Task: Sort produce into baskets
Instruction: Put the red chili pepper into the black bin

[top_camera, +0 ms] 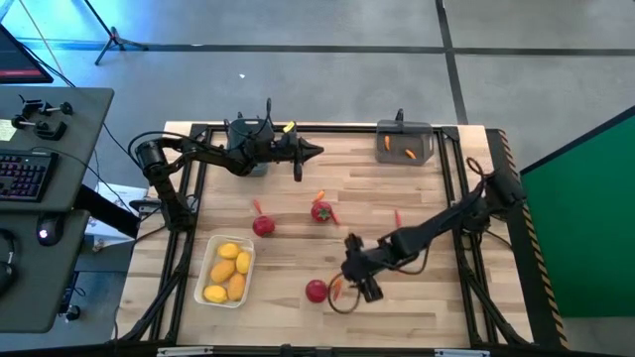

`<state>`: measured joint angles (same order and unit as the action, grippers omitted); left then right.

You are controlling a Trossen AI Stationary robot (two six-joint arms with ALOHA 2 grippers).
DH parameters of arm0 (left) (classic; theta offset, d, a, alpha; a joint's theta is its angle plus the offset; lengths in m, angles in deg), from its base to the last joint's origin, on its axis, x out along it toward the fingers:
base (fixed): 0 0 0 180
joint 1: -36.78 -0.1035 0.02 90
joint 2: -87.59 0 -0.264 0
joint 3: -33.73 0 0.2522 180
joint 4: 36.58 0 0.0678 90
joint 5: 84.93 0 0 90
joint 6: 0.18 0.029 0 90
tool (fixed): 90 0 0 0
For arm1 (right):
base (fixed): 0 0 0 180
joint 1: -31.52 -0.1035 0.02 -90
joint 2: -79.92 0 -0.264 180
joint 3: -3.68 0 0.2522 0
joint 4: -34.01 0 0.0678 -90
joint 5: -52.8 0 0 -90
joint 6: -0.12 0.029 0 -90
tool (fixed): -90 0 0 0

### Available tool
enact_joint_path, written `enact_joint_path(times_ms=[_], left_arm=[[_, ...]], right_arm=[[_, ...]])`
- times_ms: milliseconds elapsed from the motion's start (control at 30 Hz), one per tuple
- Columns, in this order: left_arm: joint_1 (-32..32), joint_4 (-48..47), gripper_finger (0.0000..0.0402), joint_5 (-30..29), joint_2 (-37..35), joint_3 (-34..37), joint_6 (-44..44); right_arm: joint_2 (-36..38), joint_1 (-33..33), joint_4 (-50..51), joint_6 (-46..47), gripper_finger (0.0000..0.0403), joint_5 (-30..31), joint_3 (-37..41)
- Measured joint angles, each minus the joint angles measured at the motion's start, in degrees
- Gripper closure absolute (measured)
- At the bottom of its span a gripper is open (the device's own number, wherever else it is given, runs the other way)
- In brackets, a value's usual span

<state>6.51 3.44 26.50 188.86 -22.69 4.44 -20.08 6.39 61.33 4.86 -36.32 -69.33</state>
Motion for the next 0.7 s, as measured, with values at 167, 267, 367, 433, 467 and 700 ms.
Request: enact_joint_path(times_ms=[167, 267, 367, 433, 467, 700], left_arm=[[0.17, -1.14, 0.0401, -0.01, 0.00, 0.00, 0.11], [0.36, -1.30, 0.0401, -0.11, 0.00, 0.00, 0.11], [0.71, -1.60, 0.0401, -0.11, 0.00, 0.00, 0.11], [0.87, -1.64, 0.0401, -0.13, 0.00, 0.00, 0.10], [0.99, -1.64, 0.0401, -0.15, 0.00, 0.00, 0.11], [1.57, -2.11, 0.0401, -0.37, 0.00, 0.00, 0.11]], right_arm=[[-2.96, -1.91, -5.91, -3.32, 0.0161, 0.60, -0.02], [-4.59, -2.36, -8.51, -5.26, 0.0175, 0.77, -0.02], [-5.58, -2.38, -9.43, -6.28, 0.0192, 0.62, -0.02], [-6.13, -2.37, -9.58, -6.33, 0.0203, -0.23, -0.02], [-6.47, -2.29, -9.89, -6.57, 0.0209, -0.64, -0.02], [-8.76, -2.23, -13.07, -10.49, 0.0238, -1.80, -0.04]])
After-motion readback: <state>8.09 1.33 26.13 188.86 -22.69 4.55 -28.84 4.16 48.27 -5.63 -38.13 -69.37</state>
